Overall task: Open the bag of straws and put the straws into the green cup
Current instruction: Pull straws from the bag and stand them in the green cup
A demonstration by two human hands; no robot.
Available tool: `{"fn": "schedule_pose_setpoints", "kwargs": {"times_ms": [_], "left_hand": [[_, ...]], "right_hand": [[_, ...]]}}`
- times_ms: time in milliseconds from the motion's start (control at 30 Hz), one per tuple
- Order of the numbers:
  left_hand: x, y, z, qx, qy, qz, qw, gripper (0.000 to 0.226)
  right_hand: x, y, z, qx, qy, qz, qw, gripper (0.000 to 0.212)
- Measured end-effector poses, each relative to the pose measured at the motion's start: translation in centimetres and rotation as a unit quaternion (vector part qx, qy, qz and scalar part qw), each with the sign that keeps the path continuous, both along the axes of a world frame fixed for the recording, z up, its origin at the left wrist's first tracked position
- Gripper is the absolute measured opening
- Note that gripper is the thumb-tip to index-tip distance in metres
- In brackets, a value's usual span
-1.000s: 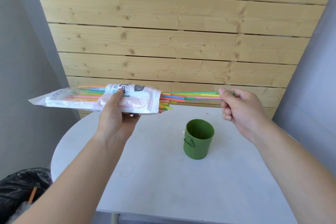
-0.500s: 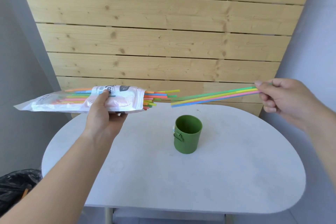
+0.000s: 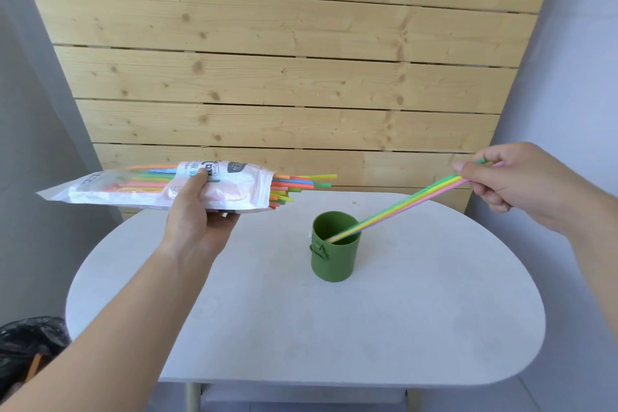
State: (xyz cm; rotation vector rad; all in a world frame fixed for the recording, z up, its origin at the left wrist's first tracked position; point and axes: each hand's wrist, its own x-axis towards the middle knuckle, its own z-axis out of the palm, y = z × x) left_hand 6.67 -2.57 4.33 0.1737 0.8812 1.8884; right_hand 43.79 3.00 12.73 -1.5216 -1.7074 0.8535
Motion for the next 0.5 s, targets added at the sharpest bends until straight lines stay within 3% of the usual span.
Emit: {"fn": "schedule_pose_setpoints", "kwargs": {"times_ms": [267, 500], "left_hand": [[0.1, -0.1, 0.0, 0.018, 0.006, -0.010, 1.000, 0.023], [-0.8, -0.5, -0.4, 0.024, 0.023, -0.008, 0.999, 0.032]], "right_hand": [[-4.6, 1.5, 0.8, 0.026, -0.038, 0.034, 0.998, 0.019], [-9.4, 4.0, -1.4, 0.061, 0.111, -0.002, 0.992, 0.026]]}}
